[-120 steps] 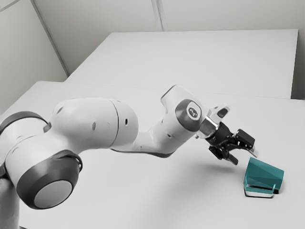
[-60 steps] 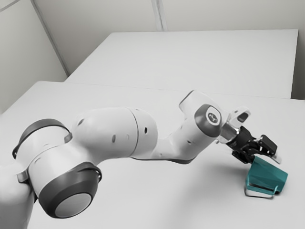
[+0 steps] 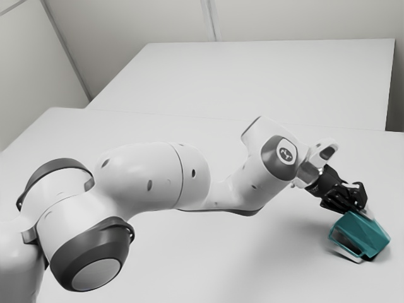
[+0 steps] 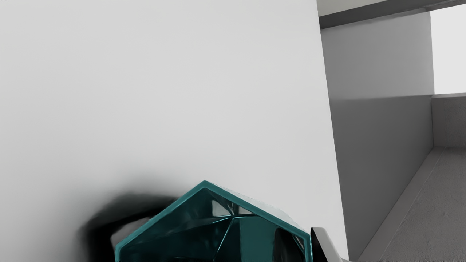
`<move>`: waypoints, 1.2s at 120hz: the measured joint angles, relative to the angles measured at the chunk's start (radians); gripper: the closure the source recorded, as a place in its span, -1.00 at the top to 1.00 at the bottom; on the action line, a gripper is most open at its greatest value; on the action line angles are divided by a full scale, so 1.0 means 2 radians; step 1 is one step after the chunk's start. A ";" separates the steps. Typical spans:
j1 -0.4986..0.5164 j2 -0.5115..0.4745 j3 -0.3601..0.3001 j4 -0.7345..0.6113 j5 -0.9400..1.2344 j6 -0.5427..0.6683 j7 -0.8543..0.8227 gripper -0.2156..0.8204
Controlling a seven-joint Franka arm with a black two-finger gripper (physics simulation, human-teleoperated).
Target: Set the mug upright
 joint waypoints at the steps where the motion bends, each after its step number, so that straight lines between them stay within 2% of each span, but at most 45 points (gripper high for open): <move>1: 0.000 0.000 0.000 0.000 0.000 0.000 0.000 -0.84; 40: -0.015 -0.018 0.008 -0.001 0.019 0.005 -0.007 -0.93; 68: 0.003 -0.095 0.010 -0.035 0.151 0.009 -0.034 -0.93; 95: 0.072 -0.168 0.010 -0.101 0.328 0.000 -0.067 -0.93; 114: 0.116 -0.193 0.007 -0.123 0.431 -0.019 -0.089 -0.93; 130: 0.164 -0.220 0.005 -0.165 0.488 -0.034 -0.106 -0.93; 144: 0.201 -0.225 0.005 -0.178 0.522 -0.047 -0.118 -0.93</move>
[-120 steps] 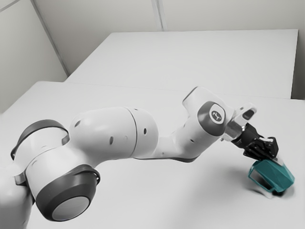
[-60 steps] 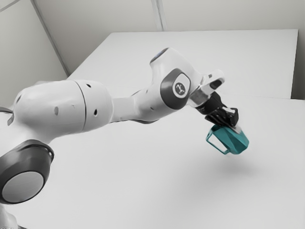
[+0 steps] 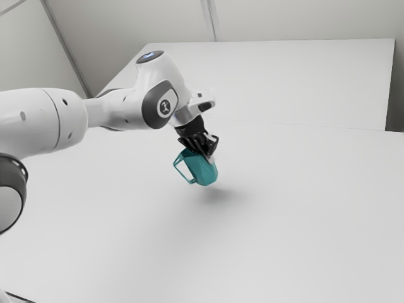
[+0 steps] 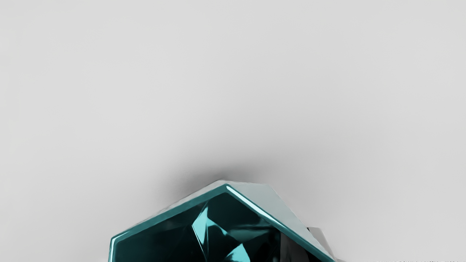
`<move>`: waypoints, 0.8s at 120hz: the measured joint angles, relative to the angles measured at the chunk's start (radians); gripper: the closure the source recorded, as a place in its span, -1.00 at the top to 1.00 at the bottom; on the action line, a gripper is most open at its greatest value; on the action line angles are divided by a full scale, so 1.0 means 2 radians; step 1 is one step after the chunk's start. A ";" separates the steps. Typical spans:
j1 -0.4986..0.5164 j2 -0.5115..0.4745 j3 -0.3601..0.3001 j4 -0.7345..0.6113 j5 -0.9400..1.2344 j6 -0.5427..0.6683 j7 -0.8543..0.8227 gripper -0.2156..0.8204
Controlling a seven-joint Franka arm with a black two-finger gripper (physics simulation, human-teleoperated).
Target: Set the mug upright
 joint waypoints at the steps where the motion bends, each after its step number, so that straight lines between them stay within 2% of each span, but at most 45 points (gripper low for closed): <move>1: 0.002 0.000 0.000 -0.001 0.002 -0.001 -0.001 -0.93; 26: 0.045 0.007 0.000 -0.008 0.057 -0.017 -0.021 -0.93; 96: 0.074 0.067 0.001 0.018 0.180 -0.022 -0.056 -0.93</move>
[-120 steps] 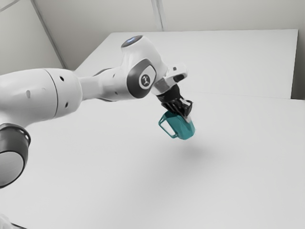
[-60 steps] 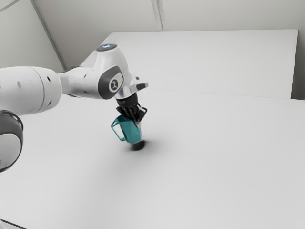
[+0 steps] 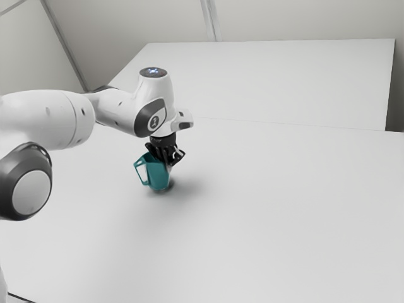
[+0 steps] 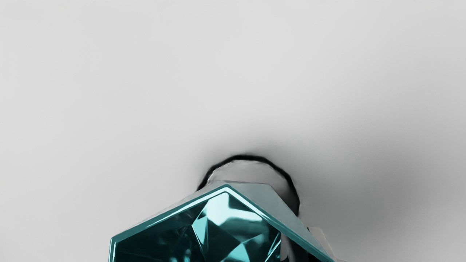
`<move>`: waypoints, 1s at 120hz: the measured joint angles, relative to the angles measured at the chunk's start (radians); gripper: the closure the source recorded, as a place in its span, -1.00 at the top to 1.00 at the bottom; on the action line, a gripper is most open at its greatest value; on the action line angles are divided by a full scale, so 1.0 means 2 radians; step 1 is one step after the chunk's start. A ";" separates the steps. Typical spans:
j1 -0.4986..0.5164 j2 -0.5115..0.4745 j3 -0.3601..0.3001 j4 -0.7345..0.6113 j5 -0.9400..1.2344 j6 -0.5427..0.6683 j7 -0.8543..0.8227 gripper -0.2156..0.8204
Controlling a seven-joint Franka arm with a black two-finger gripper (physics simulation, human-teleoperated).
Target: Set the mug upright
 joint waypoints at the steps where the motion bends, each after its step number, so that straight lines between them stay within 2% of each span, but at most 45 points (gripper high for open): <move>1: 0.000 0.000 0.000 0.000 0.001 0.001 0.000 -0.93; 30: 0.014 0.003 -0.004 0.003 0.003 0.030 0.007 -0.93; 63: 0.027 0.005 -0.014 0.003 -0.057 0.070 0.022 -0.93; 87: 0.027 0.024 -0.014 0.003 -0.077 0.082 0.026 -0.94; 107: 0.027 0.024 -0.013 0.003 -0.084 0.081 0.039 -0.23; 120: 0.027 0.021 -0.013 0.003 -0.084 0.080 0.047 0.09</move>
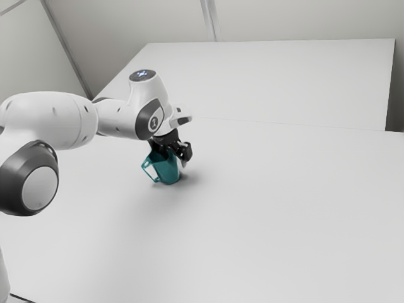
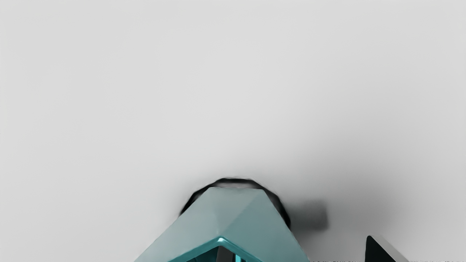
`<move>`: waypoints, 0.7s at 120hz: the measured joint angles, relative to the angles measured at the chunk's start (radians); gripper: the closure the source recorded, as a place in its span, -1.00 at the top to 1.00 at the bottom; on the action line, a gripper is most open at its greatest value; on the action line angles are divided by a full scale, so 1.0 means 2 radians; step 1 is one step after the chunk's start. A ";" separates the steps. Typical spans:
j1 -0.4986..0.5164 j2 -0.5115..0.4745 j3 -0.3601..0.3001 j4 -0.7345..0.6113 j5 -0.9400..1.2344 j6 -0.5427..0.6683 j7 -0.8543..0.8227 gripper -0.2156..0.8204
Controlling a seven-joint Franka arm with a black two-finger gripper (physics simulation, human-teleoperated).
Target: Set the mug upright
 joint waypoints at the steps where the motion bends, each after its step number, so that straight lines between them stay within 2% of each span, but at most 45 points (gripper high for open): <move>1: 0.000 0.000 0.000 0.000 0.000 0.000 0.001 0.11; 15: -0.003 -0.011 0.001 0.006 0.002 -0.007 0.007 0.31; 32: -0.004 -0.033 0.005 0.008 0.009 -0.019 0.014 0.44; 55: -0.002 -0.078 0.009 0.014 0.026 -0.049 0.019 0.53; 84: 0.004 -0.127 0.020 0.071 0.075 -0.144 0.017 0.57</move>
